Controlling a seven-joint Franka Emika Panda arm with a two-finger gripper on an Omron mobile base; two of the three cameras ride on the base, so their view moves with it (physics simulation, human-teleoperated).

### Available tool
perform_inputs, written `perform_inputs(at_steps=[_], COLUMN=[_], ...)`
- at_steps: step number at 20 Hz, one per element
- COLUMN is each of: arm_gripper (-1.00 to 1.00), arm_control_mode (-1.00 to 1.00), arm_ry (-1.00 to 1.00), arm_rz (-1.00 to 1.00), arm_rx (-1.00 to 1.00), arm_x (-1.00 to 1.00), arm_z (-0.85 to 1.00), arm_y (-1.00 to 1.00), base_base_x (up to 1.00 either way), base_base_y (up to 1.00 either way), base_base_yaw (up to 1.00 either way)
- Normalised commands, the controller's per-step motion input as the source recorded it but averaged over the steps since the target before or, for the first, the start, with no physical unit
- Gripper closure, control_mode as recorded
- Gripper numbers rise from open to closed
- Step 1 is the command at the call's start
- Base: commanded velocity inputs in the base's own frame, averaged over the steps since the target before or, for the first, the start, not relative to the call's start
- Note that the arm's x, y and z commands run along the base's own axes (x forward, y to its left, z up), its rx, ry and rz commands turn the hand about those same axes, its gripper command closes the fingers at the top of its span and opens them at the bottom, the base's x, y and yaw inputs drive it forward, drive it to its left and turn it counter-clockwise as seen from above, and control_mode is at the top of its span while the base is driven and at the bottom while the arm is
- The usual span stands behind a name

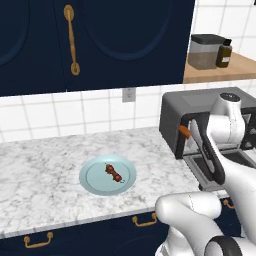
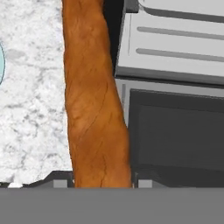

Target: Pick up the kebab skewer and baguette bread, and place them inside the toaster oven. Close the toaster oven door and start by setting the timer.

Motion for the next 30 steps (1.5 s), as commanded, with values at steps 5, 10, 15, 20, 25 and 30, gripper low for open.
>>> perform_inputs(at_steps=[5,10,15,20,25,30], arm_gripper=[1.00,1.00,1.00,1.00,1.00,1.00], arm_control_mode=[-1.00,-1.00,-1.00,-1.00,-1.00,-1.00], arm_ry=[-0.29,-0.22,-0.02,0.21,0.11,-0.01], arm_rz=[0.18,0.12,0.02,0.08,0.11,0.08], arm_rx=[0.07,0.15,0.12,0.05,0.04,0.02], arm_x=[-0.33,-0.01,0.06,0.26,0.56,0.57], arm_z=[-0.06,-0.17,-0.08,-0.19,-0.18,-0.28], arm_y=[-1.00,-0.96,-0.56,-0.49,-0.29,-0.11], base_base_x=[0.00,0.00,0.00,0.00,0.00,0.00], base_base_y=[0.00,0.00,0.00,0.00,0.00,0.00], base_base_yaw=[0.00,0.00,0.00,0.00,0.00,0.00])
